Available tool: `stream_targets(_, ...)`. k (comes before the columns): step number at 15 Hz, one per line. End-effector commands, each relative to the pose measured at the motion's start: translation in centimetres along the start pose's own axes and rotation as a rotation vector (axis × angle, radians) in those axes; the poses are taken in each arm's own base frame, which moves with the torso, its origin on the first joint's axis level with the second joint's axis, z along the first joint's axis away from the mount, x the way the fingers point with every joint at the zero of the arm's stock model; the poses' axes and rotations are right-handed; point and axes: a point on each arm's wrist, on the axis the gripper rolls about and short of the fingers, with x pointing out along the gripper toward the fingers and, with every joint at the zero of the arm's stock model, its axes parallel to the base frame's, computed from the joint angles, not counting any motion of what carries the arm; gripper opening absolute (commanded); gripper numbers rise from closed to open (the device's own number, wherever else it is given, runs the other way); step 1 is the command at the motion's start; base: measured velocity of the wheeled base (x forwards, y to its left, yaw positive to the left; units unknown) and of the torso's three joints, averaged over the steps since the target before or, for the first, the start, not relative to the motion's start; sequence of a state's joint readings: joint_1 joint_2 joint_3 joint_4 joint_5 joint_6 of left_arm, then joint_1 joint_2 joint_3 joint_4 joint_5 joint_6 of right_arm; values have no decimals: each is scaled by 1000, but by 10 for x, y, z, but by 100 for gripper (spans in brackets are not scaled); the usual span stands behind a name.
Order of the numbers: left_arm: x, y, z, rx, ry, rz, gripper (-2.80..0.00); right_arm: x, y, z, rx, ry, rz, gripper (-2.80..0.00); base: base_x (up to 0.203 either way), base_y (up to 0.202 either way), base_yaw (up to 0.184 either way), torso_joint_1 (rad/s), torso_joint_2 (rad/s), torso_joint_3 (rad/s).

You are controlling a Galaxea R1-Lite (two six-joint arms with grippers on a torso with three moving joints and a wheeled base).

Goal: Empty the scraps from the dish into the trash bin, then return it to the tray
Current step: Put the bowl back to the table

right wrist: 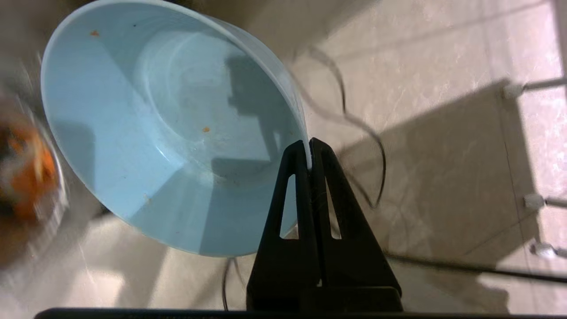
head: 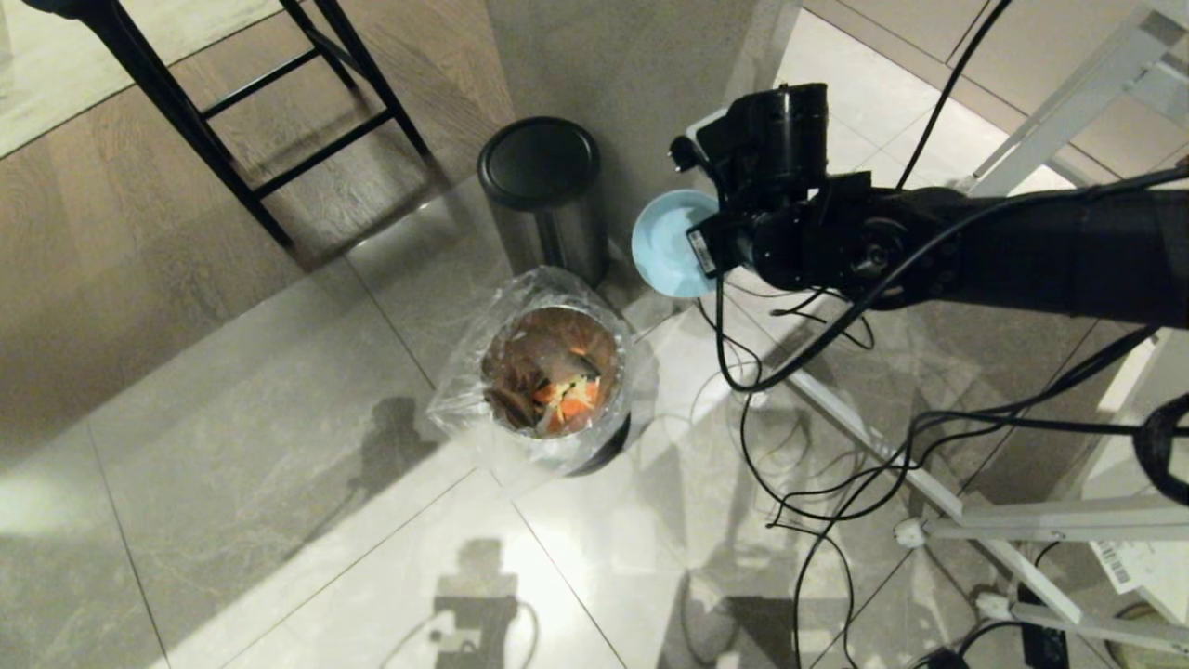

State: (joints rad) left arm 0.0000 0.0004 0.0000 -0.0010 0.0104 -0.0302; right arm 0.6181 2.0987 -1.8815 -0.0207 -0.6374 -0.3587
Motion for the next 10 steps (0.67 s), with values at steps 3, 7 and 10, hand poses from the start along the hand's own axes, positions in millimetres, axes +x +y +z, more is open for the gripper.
stream_targets(3,0,0,0,0,0,0,-280,-10,6,-30,-83,101,38,-280,0,0,0,0,0,0)
stream_targets(7,0,0,0,0,0,0,-280,-20,24,-75,-180,210,97,-280,0,0,0,0,0,0)
stream_targets(10,0,0,0,0,-1,0,-280,-33,46,-111,-255,268,158,-280,0,0,0,0,0,0)
